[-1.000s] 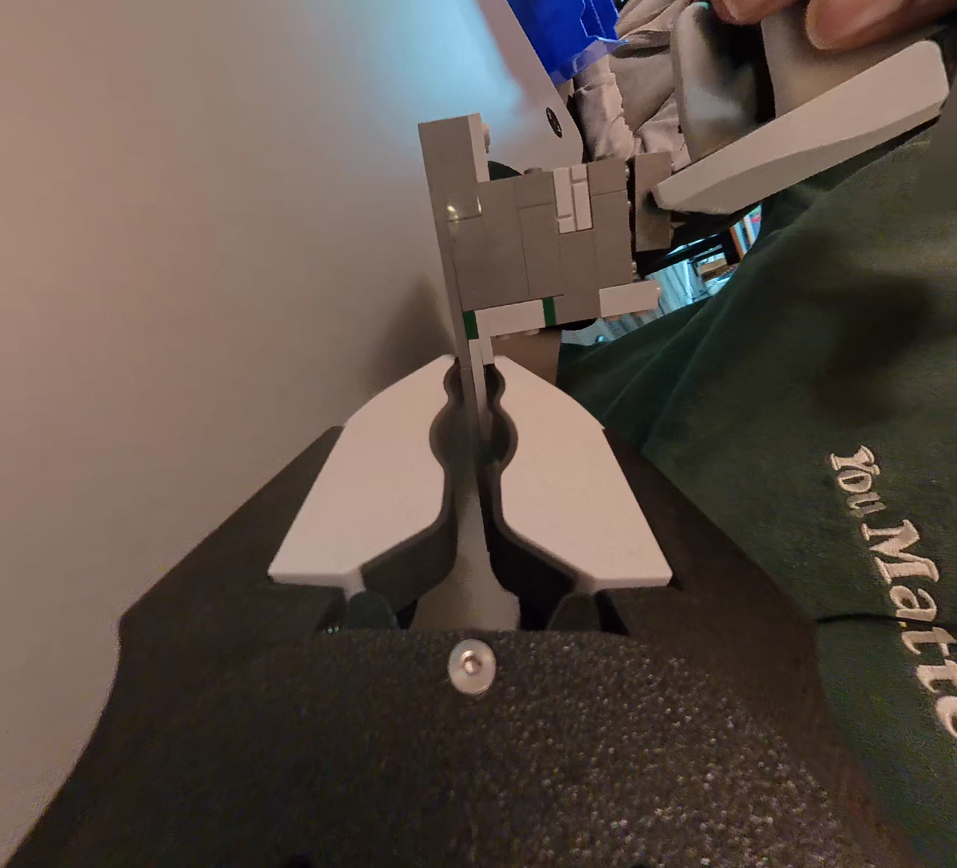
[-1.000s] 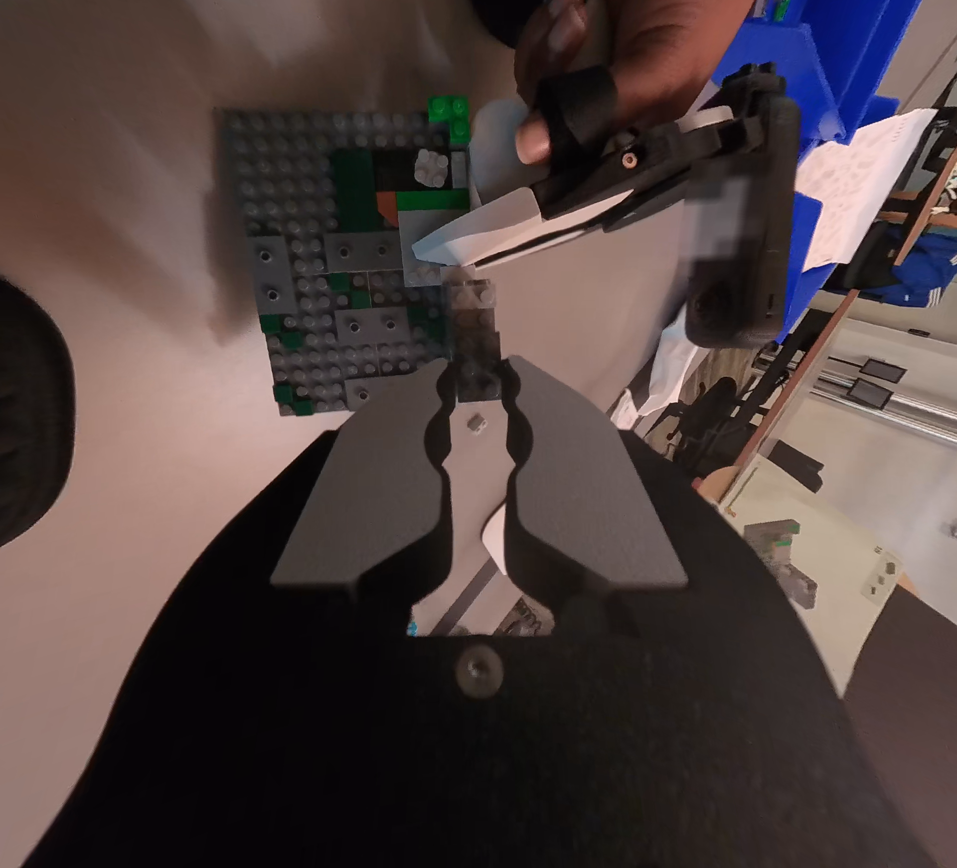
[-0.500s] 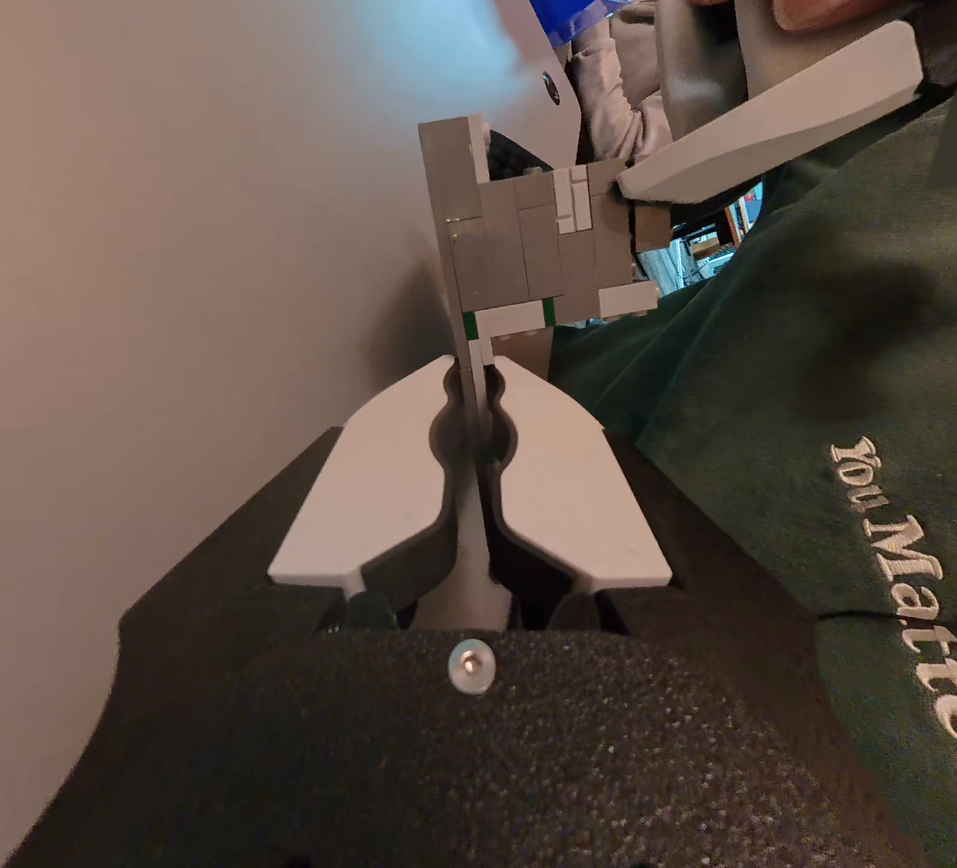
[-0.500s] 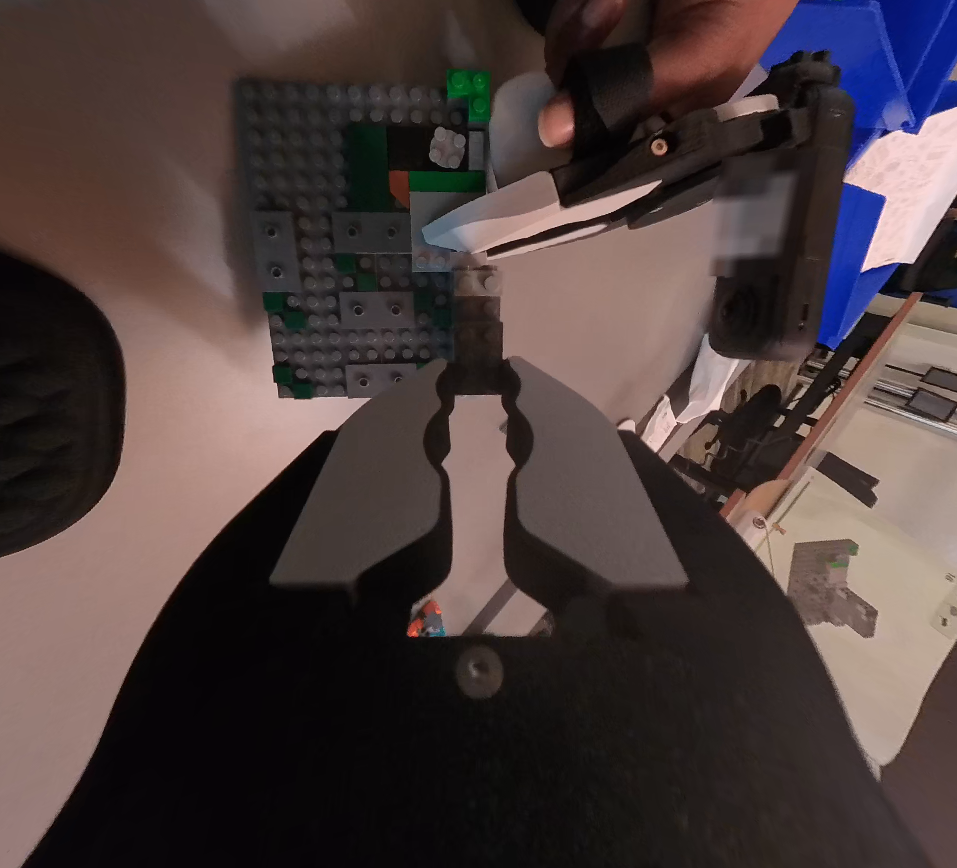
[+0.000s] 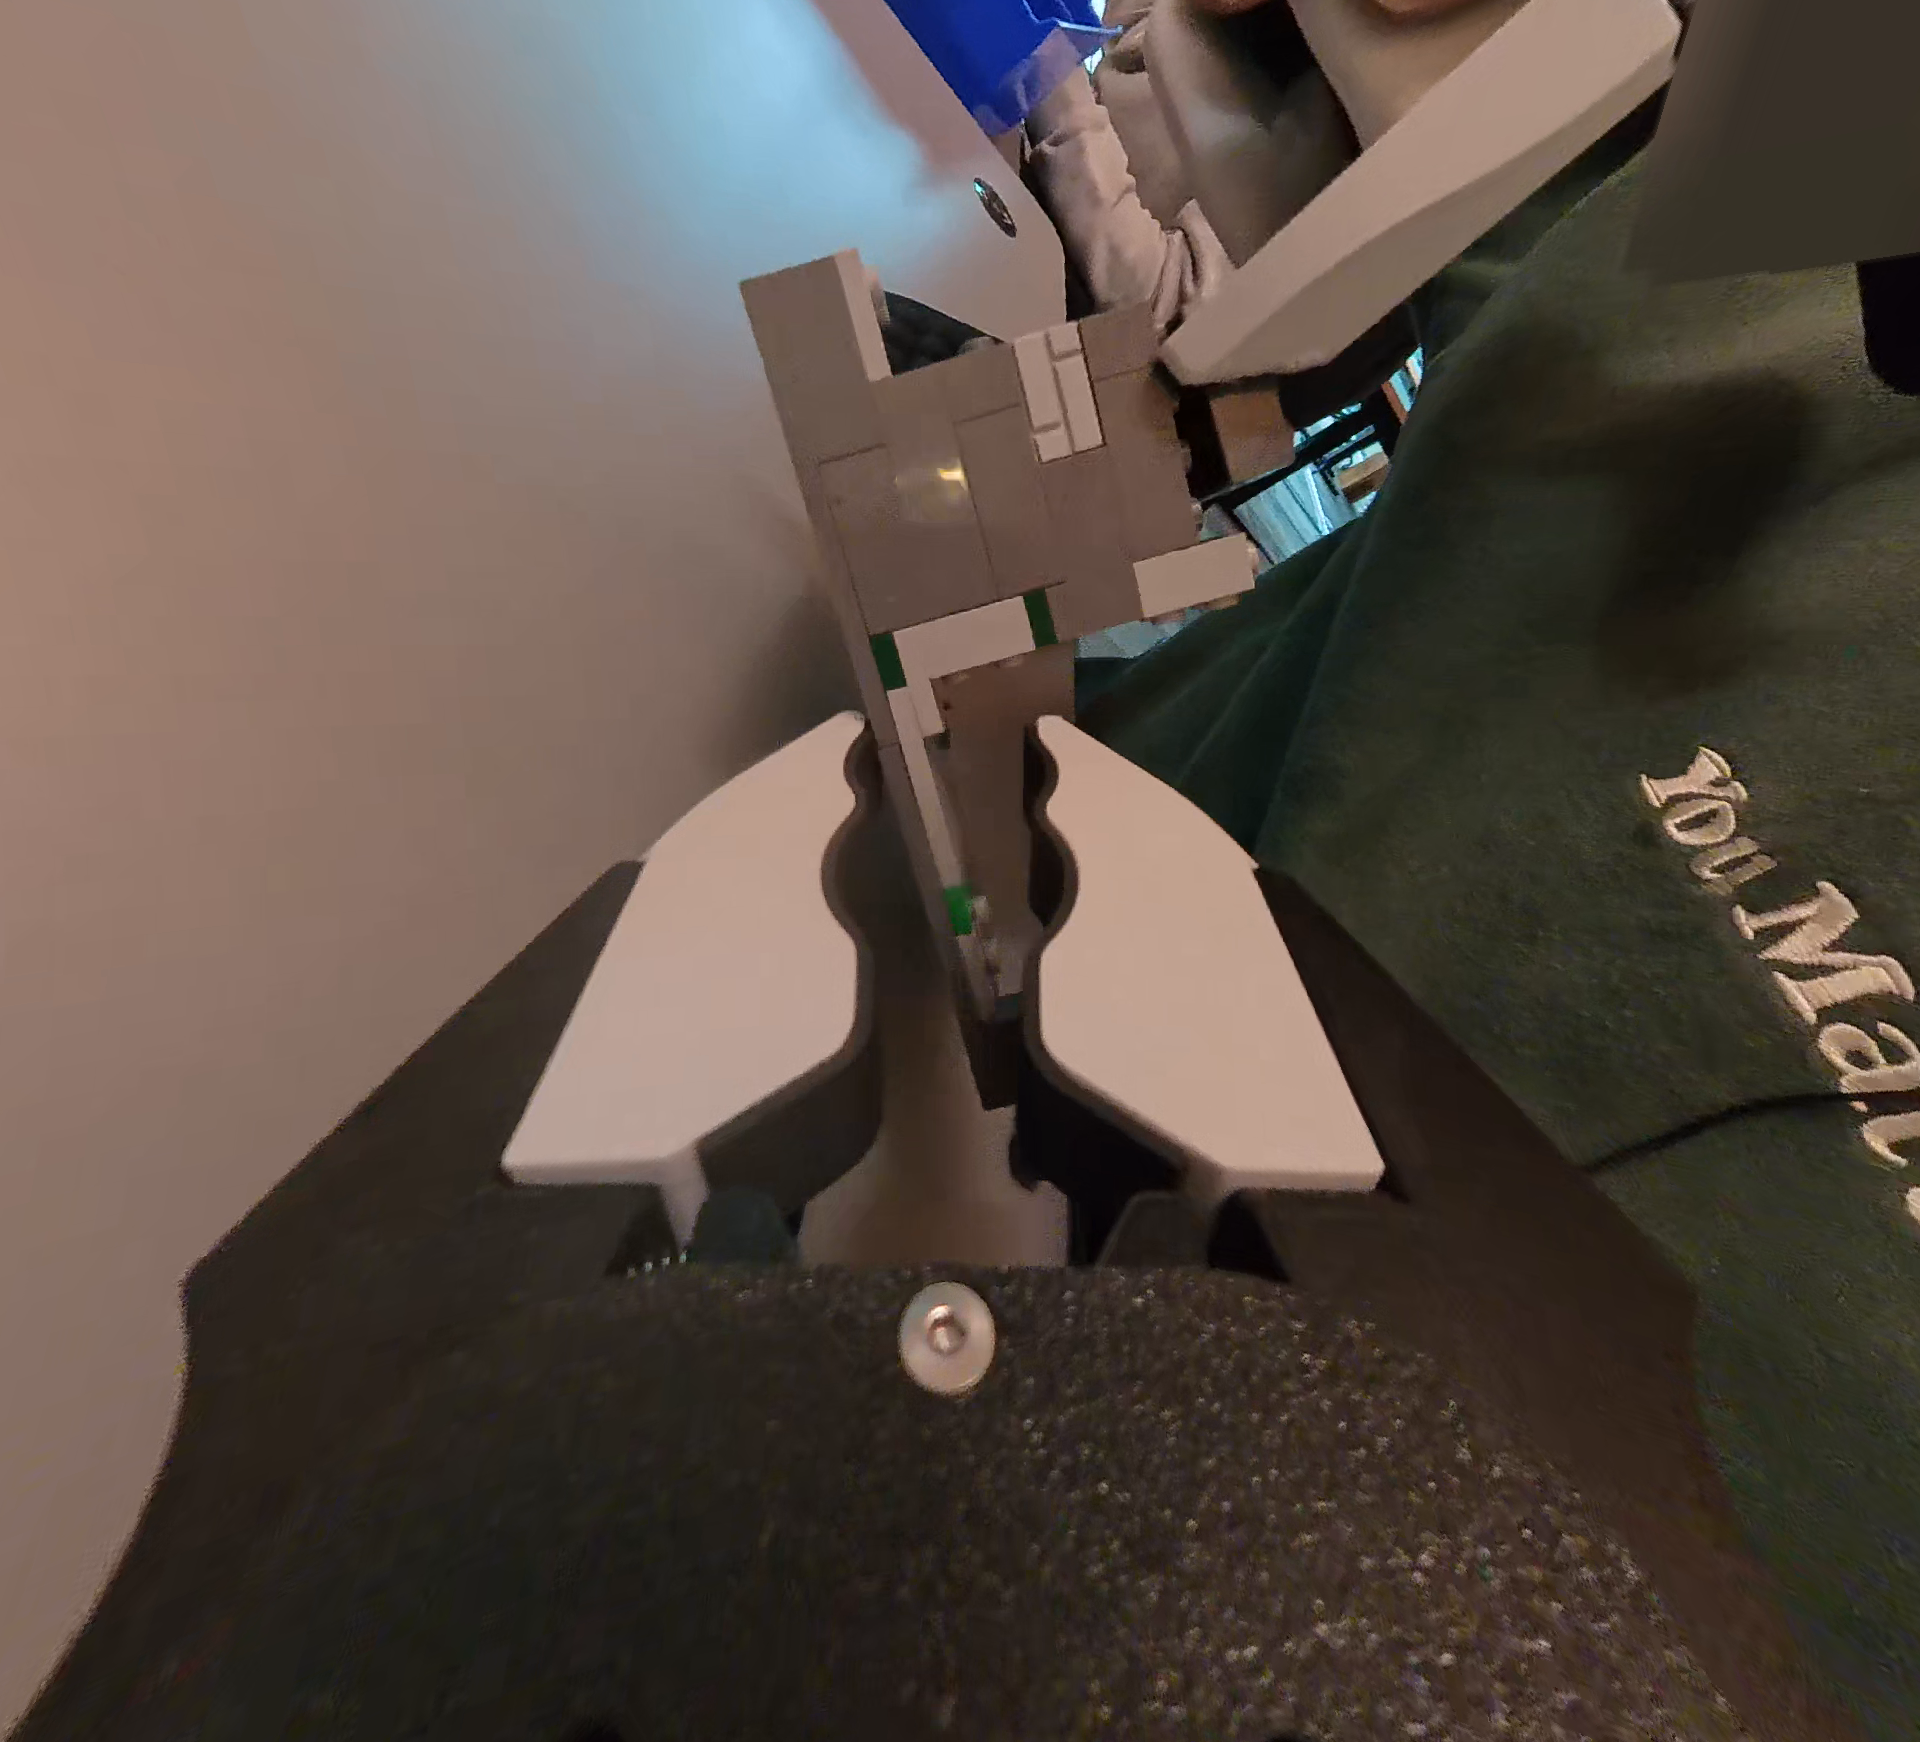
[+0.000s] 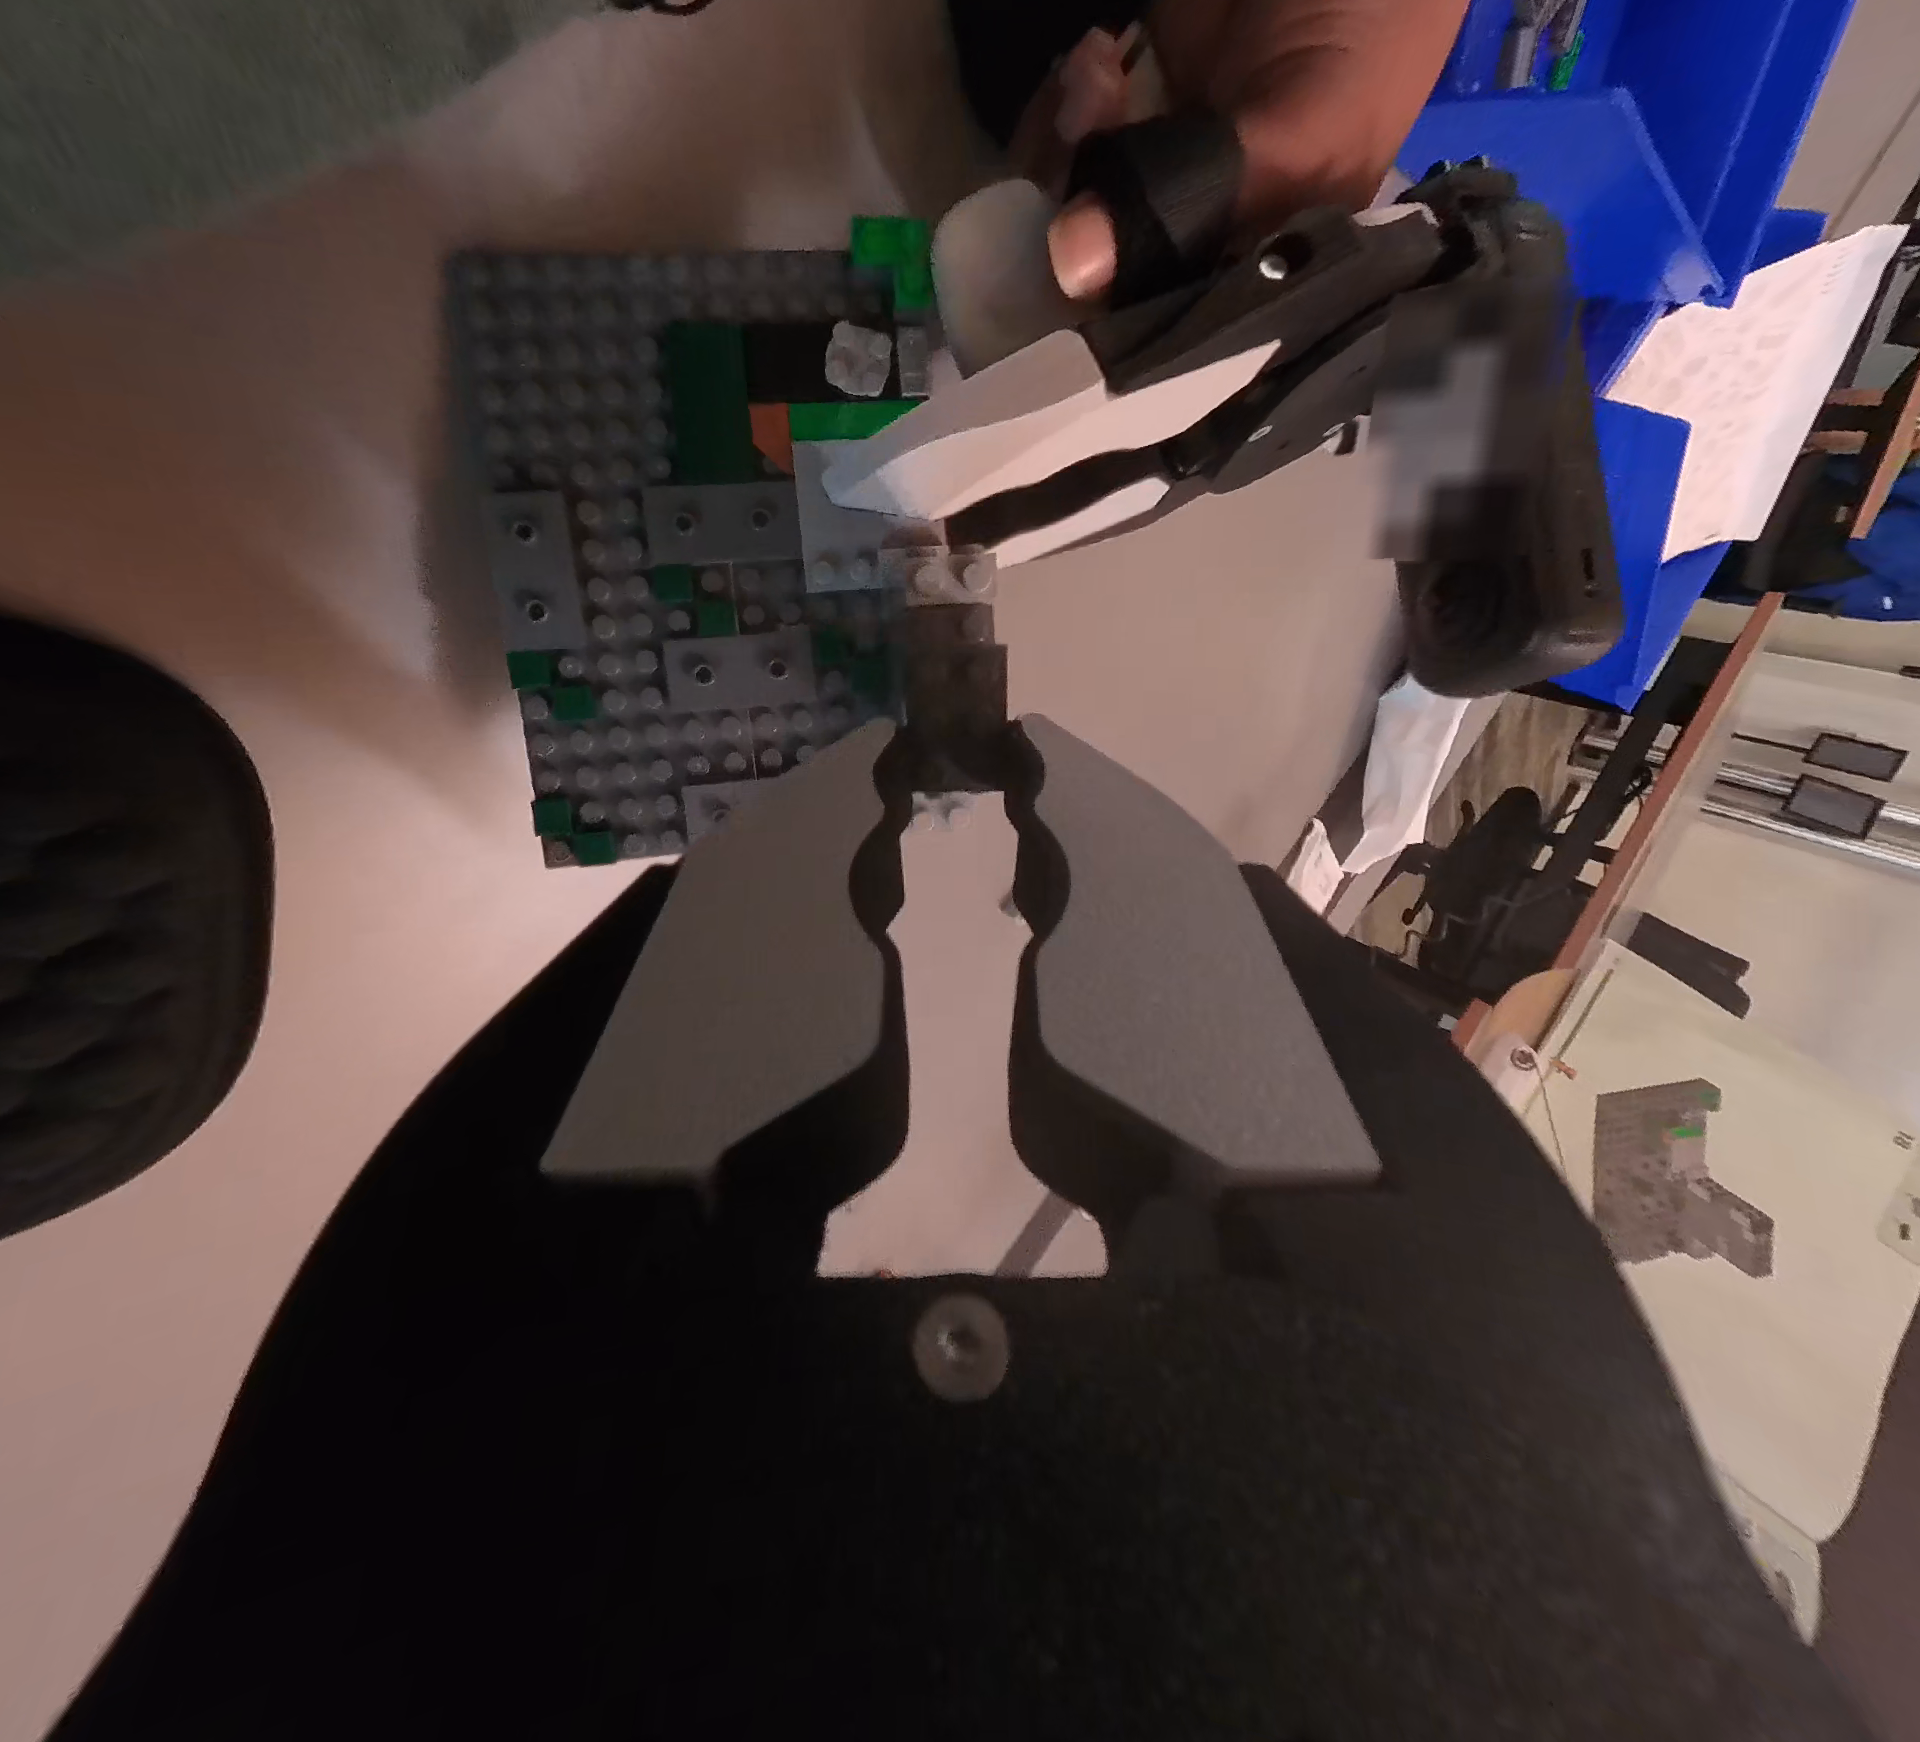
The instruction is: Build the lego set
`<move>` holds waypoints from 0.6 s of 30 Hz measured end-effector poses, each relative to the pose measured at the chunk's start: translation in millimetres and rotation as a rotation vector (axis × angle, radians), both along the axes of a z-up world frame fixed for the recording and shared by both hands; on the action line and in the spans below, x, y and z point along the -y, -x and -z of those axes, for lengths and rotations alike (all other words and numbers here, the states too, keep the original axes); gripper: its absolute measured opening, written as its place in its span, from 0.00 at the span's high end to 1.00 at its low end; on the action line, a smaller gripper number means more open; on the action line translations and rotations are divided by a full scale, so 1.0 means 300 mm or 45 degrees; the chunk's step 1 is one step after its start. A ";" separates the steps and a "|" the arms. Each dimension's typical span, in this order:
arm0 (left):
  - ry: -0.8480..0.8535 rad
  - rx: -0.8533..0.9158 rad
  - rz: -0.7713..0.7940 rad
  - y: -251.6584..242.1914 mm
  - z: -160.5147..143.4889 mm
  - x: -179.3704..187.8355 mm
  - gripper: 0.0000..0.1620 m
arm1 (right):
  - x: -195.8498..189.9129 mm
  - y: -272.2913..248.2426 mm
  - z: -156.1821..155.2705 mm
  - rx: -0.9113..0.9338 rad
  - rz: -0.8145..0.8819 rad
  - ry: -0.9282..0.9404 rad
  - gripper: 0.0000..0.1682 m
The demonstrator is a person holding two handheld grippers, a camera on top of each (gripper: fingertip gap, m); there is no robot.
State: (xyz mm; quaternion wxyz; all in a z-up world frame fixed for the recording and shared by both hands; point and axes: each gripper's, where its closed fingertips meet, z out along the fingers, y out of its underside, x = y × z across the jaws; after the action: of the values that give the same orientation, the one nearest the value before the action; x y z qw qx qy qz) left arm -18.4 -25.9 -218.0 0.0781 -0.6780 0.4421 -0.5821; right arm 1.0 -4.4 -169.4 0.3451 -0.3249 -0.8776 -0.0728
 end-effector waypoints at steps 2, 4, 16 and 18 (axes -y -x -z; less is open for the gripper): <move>-0.013 -0.001 -0.009 -0.007 0.003 -0.004 0.86 | -0.003 -0.005 0.010 0.021 -0.004 -0.021 0.90; -0.013 -0.002 -0.009 -0.012 0.007 -0.008 0.88 | 0.003 -0.008 0.019 0.011 0.003 0.007 0.90; 0.029 -0.058 0.021 -0.020 0.030 -0.006 0.94 | -0.014 -0.042 0.022 0.009 0.024 0.035 0.90; 0.037 -0.065 0.025 -0.019 0.032 -0.003 0.94 | -0.014 -0.043 0.027 0.017 0.023 0.041 0.90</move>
State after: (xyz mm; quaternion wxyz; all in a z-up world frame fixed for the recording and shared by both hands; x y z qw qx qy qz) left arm -12.8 -25.0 -227.7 0.0513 -0.6893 0.4420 -0.5717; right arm 14.0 -0.3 -177.5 0.3332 -0.3379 -0.8779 -0.0639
